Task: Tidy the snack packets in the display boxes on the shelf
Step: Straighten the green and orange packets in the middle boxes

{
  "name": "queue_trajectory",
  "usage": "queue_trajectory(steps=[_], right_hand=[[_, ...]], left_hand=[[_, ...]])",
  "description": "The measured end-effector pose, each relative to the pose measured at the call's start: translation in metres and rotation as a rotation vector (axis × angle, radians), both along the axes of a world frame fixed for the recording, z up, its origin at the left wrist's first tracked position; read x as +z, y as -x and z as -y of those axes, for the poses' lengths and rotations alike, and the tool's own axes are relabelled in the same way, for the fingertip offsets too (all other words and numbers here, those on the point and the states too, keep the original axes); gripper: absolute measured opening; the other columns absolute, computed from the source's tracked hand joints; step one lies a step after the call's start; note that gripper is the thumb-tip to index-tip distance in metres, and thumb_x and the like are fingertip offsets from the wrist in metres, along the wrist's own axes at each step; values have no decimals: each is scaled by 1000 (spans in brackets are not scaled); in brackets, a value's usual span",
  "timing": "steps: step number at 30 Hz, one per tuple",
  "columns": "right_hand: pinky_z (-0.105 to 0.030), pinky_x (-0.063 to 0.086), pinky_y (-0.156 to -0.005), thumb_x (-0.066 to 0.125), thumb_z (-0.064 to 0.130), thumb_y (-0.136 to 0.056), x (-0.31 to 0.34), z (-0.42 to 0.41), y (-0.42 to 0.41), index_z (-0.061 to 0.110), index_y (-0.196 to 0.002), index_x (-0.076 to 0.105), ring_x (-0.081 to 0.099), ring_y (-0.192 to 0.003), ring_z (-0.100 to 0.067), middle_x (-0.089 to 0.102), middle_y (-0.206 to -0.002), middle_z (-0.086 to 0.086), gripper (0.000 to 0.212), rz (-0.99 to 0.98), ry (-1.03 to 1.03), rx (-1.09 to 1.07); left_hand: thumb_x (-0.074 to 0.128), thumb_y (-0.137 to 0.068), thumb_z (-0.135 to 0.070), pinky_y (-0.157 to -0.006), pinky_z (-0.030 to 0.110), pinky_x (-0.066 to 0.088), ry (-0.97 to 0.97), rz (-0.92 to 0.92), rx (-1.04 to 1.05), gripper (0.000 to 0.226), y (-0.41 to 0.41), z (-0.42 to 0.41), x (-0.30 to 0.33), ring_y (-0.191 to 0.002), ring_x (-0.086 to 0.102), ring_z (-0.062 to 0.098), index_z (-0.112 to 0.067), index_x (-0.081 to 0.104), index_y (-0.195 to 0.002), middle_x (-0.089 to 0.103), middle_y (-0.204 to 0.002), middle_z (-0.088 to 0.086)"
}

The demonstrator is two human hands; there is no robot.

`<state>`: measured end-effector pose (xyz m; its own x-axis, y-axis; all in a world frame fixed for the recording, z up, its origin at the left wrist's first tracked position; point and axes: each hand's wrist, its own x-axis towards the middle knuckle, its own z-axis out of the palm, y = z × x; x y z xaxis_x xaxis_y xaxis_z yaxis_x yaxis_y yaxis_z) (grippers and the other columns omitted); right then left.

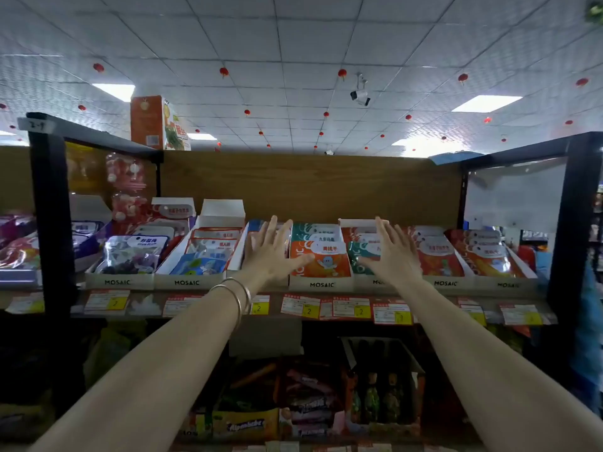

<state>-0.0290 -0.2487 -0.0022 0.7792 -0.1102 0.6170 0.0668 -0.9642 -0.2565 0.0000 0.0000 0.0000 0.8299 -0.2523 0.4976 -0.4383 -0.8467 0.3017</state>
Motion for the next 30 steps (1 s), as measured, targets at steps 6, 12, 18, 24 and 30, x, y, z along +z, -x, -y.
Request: queue_trajectory(steps=[6, 12, 18, 24, 30], right_hand=[[-46, 9, -115, 62, 61, -74, 7, 21, -10, 24, -146, 8, 9, -143, -24, 15, -157, -2, 98, -191, 65, 48], [-46, 22, -110, 64, 68, -66, 10, 30, -26, 25, -143, 23, 26, -135, -27, 28, -150, -5, 98, -257, 63, 51], [-44, 29, -103, 68, 63, -65, 10, 28, -30, 23, -126, 46, 35, -122, -28, 43, -129, -8, 76, -166, 59, 31], [-46, 30, -100, 61, 34, -84, 17, 25, -21, 20, -104, 60, 45, -112, -29, 59, -114, -6, 24, 83, -18, 72], [-48, 42, -89, 58, 12, -87, 38, 26, -12, 17, -91, 61, 53, -95, -27, 66, -90, -6, 6, 379, -178, 164]], left_hand=[[51, -61, -82, -110, 62, -8, -170, -61, -37, 106, -25, 8, 10, -141, -23, 25, -30, 15, -147, -16, -157, 2], [66, -53, -76, -112, 60, -1, -220, -46, -38, 95, -37, 14, 11, -142, -12, 27, -33, 38, -133, 2, -156, 2], [80, -60, -48, -101, 44, 36, 27, 9, -176, 80, -23, 22, 16, -120, 39, 21, -26, 30, -119, 41, -126, 0], [80, -69, -27, -79, 27, 42, 239, 193, -260, 72, -20, 28, 21, -113, 41, 13, -21, 28, -119, 37, -127, 3], [79, -70, -21, -93, 30, 39, 467, 326, -250, 77, -19, 30, 39, -115, 36, 10, -13, 25, -124, 35, -131, 9]])
